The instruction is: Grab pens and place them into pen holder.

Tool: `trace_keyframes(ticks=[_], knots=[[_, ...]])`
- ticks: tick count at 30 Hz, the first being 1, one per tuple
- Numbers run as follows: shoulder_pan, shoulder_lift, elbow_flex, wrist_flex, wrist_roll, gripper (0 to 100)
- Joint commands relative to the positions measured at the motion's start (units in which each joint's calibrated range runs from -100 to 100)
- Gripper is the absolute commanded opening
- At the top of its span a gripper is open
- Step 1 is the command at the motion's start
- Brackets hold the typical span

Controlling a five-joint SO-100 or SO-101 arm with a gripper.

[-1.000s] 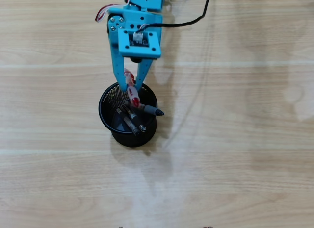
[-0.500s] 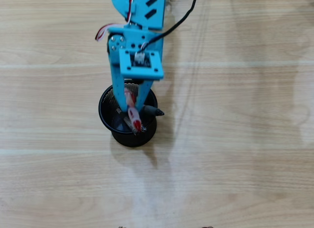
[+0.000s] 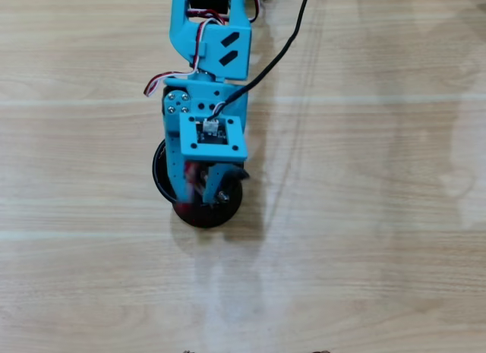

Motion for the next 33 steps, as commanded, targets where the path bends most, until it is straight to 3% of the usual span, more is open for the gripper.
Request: trace_keyframes(ticks=[1,6,11,17,27,33], knots=[[1.1,-1.8,-3.4,-0.9,0.1,9],[1.1,-9.7,-1.8,6.2,3.8,9],[0.4,-25.1,5.8,22.5,15.8,9],[-2.6,-50.9,32.0,38.4,27.8,9],[-3.4,-110.8,76.5,59.1,27.9,9],[-10.3,-104.9,85.5,57.3,26.2,9]])
